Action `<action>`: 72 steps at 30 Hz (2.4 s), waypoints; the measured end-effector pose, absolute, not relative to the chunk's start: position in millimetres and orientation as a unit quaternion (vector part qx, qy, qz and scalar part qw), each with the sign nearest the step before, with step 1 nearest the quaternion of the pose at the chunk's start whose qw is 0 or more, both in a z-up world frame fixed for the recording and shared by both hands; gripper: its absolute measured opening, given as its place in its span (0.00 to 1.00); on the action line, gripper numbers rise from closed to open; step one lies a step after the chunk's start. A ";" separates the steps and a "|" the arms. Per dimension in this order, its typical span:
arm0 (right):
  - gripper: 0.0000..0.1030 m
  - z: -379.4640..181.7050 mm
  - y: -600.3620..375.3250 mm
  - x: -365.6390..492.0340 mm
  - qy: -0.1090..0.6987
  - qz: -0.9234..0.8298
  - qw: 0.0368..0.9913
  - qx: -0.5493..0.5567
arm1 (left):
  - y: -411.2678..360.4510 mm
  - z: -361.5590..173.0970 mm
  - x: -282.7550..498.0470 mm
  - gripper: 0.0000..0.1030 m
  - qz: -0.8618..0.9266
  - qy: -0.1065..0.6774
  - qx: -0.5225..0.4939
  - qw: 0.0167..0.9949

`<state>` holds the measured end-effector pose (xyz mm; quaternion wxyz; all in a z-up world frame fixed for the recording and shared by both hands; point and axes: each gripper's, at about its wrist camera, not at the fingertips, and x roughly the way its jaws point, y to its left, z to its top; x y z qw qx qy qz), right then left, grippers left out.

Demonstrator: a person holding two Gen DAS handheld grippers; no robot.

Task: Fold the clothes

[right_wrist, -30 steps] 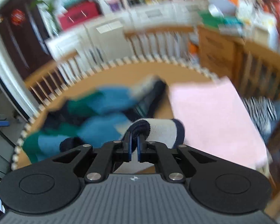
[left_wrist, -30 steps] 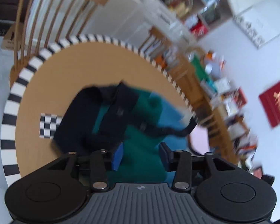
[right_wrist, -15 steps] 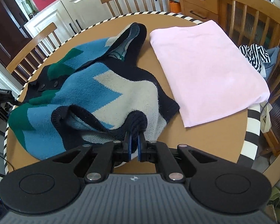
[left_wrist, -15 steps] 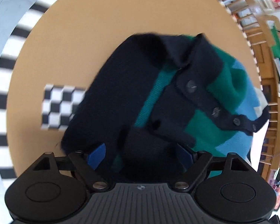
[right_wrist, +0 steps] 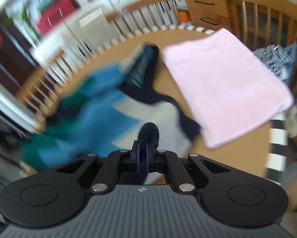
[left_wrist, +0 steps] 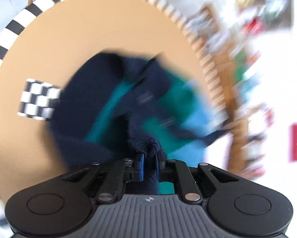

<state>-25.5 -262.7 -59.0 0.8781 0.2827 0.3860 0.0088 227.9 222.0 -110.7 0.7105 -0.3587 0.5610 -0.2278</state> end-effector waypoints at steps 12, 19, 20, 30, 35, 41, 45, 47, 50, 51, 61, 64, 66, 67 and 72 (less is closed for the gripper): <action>0.05 114.4 -321.5 157.2 0.106 0.094 0.896 0.421 | 246.2 63.6 330.9 0.10 -0.228 0.227 -0.559 0.764; 0.05 190.9 -311.0 116.3 0.077 0.128 0.955 0.256 | 276.2 160.5 270.7 0.11 -0.318 0.146 -0.500 0.792; 0.05 181.6 -308.4 107.2 0.093 0.132 0.956 0.246 | 282.1 148.7 254.8 0.11 -0.317 0.156 -0.499 0.792; 0.06 -99.3 -273.0 49.8 0.446 0.061 0.850 0.276 | 343.3 -127.9 105.3 0.03 -0.045 0.468 -0.519 0.713; 0.44 -131.8 -244.9 30.6 0.502 0.025 0.851 0.153 | 357.6 -106.7 82.9 0.15 0.011 0.446 -0.416 0.792; 0.56 -108.7 -233.1 63.5 0.449 0.039 0.885 0.119 | 284.8 -78.2 113.8 0.45 -0.081 0.446 -0.269 0.849; 0.55 -134.3 -219.9 94.2 0.469 0.031 0.878 0.094 | 211.0 -108.3 130.7 0.48 -0.101 0.467 -0.150 0.865; 0.48 -141.8 -216.2 95.2 0.482 0.027 0.871 0.088 | 179.8 -125.3 139.9 0.48 -0.066 0.494 -0.078 0.864; 0.42 -151.8 -204.8 79.5 0.479 0.025 0.876 0.051 | 154.9 -135.6 132.6 0.43 -0.050 0.495 0.024 0.867; 0.37 -150.9 -202.2 77.4 0.480 0.030 0.876 0.045 | 155.2 -133.1 131.2 0.43 -0.045 0.501 0.020 0.864; 0.23 -134.3 -212.9 31.9 0.576 0.081 0.813 0.027 | 193.5 -114.0 65.9 0.21 -0.049 0.580 -0.067 0.811; 0.32 -110.3 -220.3 40.0 0.560 0.067 0.826 0.017 | 197.1 -91.2 68.6 0.35 -0.068 0.537 -0.047 0.840; 0.32 -81.6 -227.7 58.4 0.505 0.066 0.860 0.035 | 195.8 -68.8 90.3 0.60 -0.072 0.469 -0.041 0.879; 0.34 -69.9 -230.4 71.7 0.477 0.071 0.875 0.045 | 195.0 -64.4 106.2 0.70 -0.075 0.443 -0.050 0.892; 0.44 -71.0 -232.9 153.7 0.426 0.081 0.898 0.076 | 185.4 -86.1 190.5 0.71 -0.066 0.439 -0.081 0.892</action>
